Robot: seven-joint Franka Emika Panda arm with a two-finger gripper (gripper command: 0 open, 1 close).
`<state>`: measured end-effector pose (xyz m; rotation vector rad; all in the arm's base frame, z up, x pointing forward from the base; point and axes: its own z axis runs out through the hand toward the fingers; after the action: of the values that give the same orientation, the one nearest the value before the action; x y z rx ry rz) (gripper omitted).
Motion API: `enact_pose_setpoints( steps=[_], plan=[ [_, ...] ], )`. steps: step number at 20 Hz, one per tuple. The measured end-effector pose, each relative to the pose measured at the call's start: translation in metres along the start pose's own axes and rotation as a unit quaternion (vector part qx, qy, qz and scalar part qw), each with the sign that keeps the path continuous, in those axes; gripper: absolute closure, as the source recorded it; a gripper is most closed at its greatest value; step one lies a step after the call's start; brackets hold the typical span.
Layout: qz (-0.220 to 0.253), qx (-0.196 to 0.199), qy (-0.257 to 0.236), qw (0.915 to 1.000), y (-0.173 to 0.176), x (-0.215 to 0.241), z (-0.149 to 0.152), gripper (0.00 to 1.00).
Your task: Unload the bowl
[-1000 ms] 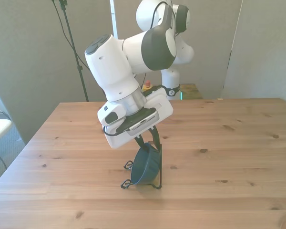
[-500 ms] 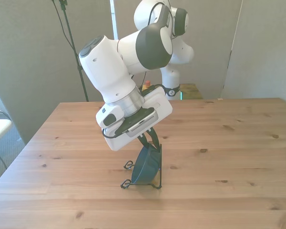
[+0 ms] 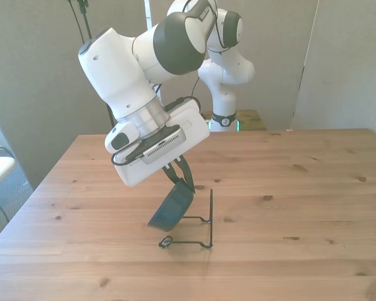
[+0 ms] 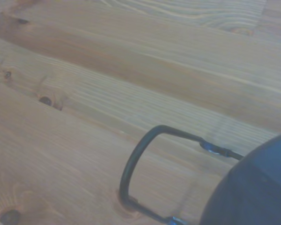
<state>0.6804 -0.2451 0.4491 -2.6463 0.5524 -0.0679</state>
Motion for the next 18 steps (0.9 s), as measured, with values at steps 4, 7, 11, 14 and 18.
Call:
enact_pose_setpoints(
  steps=[4, 7, 11, 14, 18],
  plan=[
    [0.002, 0.000, 0.016, 0.9999, -0.007, -0.018, -0.029, 1.00],
    [0.009, 0.000, 0.026, 0.9996, -0.011, -0.042, -0.051, 1.00],
    [0.010, -0.005, 0.040, 0.9991, -0.021, -0.085, -0.065, 1.00],
    [-0.002, -0.020, 0.044, 0.9988, -0.036, -0.118, -0.061, 1.00],
    [-0.026, -0.047, 0.036, 0.9979, -0.050, -0.163, -0.036, 1.00]
  ],
)
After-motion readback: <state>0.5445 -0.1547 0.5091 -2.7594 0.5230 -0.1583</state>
